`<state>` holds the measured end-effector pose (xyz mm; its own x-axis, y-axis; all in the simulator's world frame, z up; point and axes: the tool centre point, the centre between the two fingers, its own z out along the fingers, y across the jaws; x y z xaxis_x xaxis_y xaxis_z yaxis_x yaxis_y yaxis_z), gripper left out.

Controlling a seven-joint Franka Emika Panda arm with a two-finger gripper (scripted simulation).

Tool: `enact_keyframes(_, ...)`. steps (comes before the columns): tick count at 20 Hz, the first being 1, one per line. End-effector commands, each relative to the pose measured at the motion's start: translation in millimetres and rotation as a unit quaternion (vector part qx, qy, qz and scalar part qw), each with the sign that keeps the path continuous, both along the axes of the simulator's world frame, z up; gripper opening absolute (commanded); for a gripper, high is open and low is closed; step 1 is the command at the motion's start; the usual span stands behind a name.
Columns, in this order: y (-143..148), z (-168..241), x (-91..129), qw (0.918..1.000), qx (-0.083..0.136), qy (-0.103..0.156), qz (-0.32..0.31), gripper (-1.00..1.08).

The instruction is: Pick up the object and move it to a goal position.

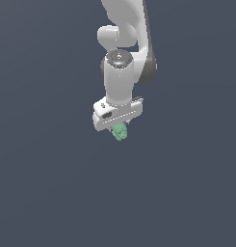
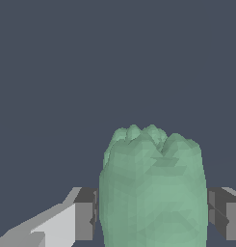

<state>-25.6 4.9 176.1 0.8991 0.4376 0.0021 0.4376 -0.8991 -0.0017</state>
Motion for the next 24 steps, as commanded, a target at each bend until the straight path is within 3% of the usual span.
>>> enact_keyframes(1, -14, 23, 10, 1.0000, 0.000, 0.000, 0.000, -1.00)
enact_keyframes(12, -70, 111, 52, 1.0000, 0.000, 0.000, 0.000, -1.00)
enact_keyframes(24, -112, 177, 85, 1.0000, -0.001, 0.000, 0.000, -1.00)
